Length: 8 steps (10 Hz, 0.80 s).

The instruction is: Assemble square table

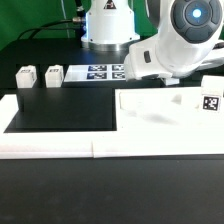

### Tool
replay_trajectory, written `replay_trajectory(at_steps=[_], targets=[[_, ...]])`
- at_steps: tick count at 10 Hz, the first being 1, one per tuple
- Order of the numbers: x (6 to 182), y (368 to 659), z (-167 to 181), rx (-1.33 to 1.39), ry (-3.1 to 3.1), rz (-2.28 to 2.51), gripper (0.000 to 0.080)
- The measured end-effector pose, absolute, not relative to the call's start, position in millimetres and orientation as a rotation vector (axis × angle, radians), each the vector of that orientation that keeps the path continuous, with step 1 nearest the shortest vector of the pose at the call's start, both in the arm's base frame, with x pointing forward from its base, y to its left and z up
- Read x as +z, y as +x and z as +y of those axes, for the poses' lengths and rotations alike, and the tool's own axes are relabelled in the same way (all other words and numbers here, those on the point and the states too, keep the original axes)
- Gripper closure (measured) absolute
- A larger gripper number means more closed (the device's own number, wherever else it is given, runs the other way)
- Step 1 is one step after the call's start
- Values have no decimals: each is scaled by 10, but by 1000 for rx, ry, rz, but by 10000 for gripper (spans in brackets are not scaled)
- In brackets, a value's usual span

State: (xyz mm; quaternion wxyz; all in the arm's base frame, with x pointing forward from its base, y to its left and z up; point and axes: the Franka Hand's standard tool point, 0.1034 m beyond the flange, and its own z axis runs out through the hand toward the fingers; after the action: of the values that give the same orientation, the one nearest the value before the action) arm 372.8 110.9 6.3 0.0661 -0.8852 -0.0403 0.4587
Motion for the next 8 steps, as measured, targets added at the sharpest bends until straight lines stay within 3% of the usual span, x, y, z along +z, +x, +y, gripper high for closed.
replay_trajectory(at_steps=[4, 5, 8], targets=[[862, 3980, 903, 1337, -2630, -140, 509], [958, 4083, 897, 1230, -2682, -139, 509], [926, 4147, 831, 898, -2830, -112, 509]])
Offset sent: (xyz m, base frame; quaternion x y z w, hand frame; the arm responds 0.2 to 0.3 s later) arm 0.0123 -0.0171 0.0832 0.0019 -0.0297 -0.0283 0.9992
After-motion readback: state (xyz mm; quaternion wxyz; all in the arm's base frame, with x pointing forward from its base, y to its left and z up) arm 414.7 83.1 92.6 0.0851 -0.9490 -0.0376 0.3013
